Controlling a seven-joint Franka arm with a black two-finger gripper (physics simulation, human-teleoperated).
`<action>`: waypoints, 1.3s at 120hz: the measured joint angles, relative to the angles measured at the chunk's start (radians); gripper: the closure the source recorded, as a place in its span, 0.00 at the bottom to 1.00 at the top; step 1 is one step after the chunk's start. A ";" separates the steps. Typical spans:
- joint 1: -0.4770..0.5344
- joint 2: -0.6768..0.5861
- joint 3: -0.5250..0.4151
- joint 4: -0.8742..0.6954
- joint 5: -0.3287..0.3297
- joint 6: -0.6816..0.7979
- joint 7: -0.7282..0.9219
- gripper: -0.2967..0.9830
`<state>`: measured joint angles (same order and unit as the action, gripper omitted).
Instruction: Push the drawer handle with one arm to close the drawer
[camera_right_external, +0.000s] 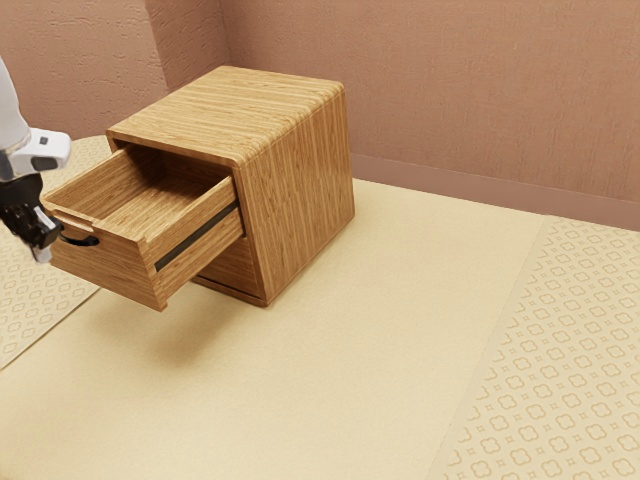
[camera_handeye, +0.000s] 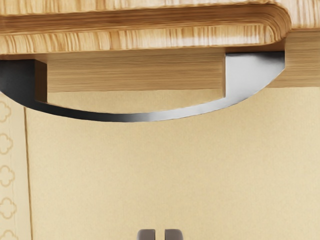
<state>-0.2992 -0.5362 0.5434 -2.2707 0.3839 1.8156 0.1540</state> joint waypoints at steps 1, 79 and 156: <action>0.000 0.001 0.001 0.001 0.000 0.000 0.000 0.83; -0.016 0.097 0.029 0.055 -0.049 0.043 -0.015 0.83; -0.026 0.170 0.028 0.103 -0.085 0.073 -0.022 0.83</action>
<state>-0.3252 -0.3662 0.5717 -2.1677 0.2984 1.8889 0.1324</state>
